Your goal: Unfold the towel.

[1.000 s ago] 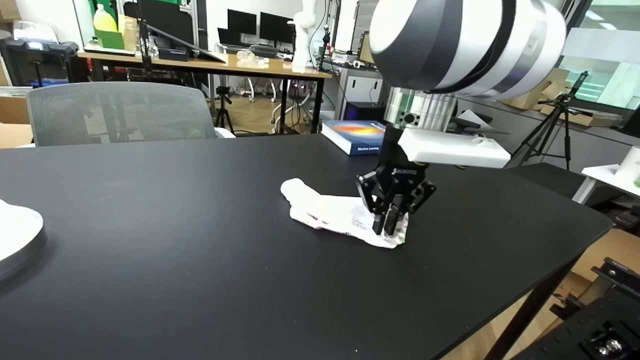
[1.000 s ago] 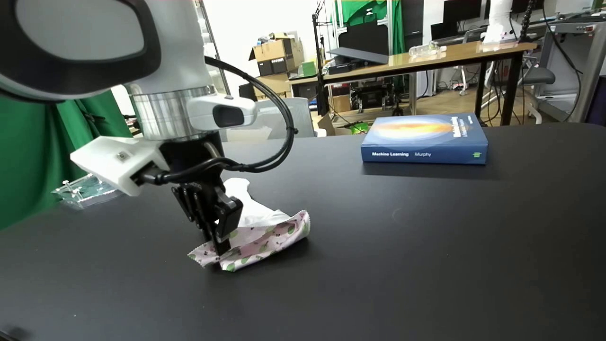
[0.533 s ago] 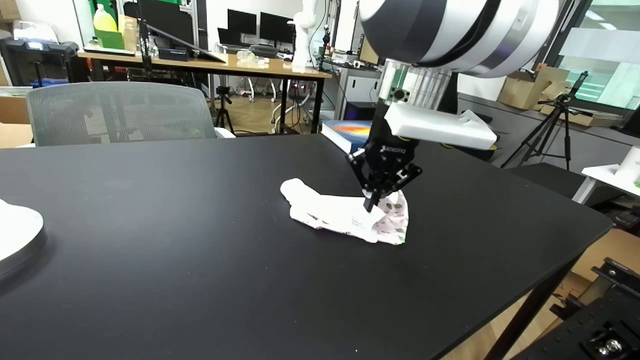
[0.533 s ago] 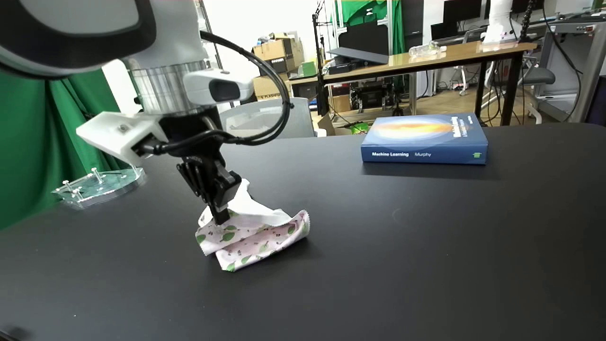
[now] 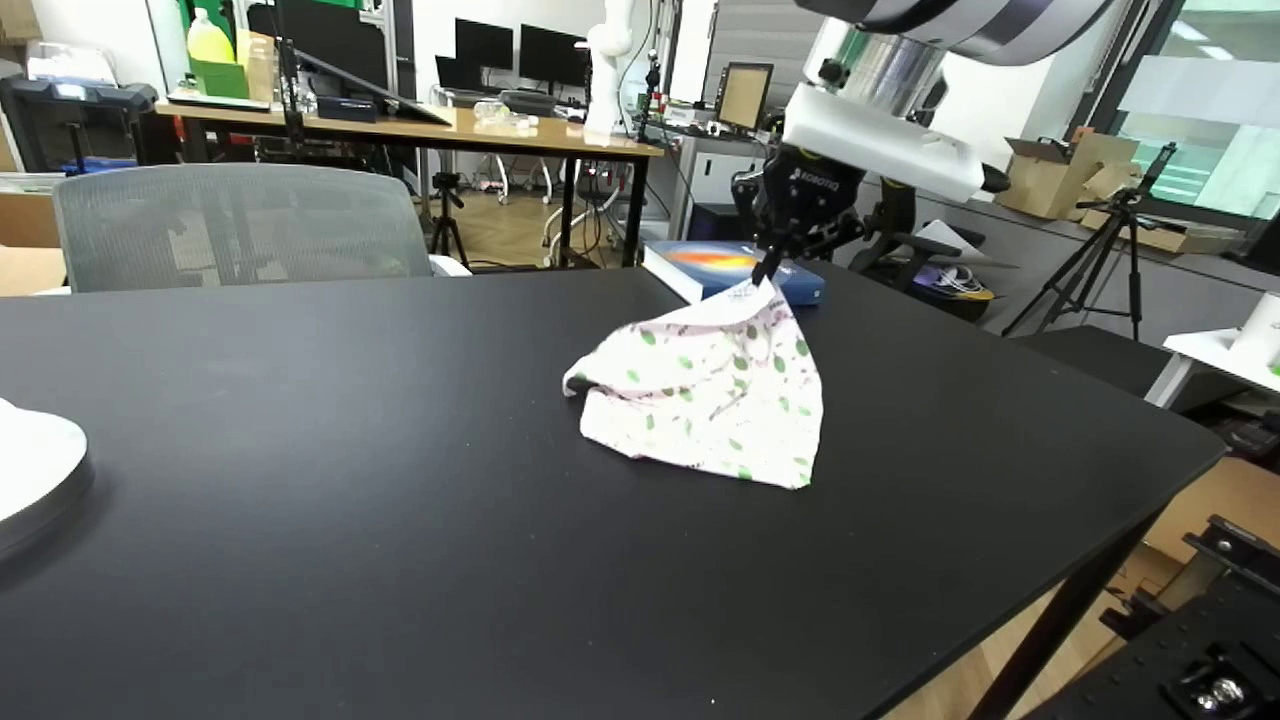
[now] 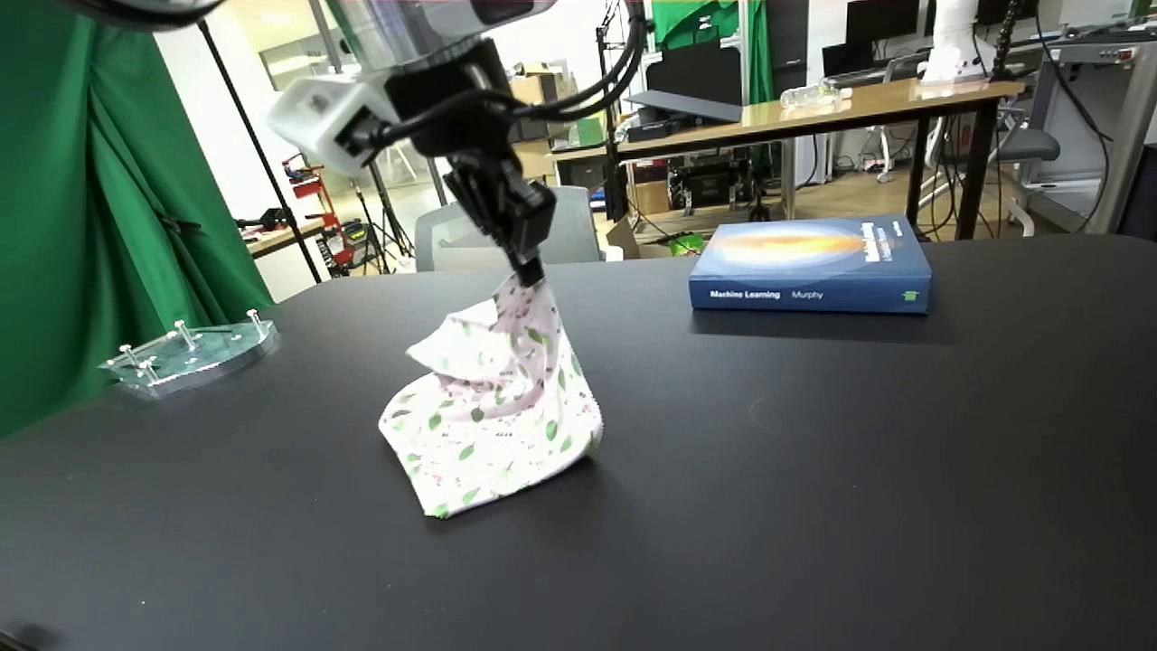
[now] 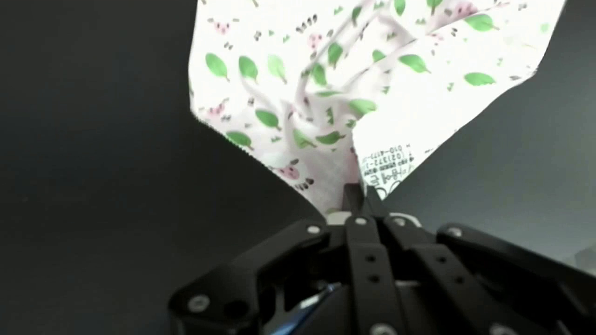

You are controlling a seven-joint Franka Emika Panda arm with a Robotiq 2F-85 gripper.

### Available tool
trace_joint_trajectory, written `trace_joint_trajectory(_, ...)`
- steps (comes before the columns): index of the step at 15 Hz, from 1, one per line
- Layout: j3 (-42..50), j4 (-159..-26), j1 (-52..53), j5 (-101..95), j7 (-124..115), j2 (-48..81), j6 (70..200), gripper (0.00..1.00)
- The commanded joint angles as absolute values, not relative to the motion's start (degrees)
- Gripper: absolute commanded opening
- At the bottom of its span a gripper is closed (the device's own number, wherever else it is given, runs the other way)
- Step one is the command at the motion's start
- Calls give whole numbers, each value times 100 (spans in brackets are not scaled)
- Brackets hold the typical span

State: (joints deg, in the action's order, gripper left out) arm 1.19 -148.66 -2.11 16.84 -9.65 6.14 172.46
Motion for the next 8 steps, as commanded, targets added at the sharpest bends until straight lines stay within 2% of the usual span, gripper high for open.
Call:
trace_joint_trajectory(1,539,-14614,-356,1504,-1462,749,17794,0)
trace_joint_trajectory(6,1672,-14387,86,1663,-1904,1493,18669,0)
trace_joint_trajectory(7,1978,-14342,296,1743,-1880,1666,18571,26)
trace_joint_trajectory(8,2107,-14308,404,1837,-1916,1768,18459,28)
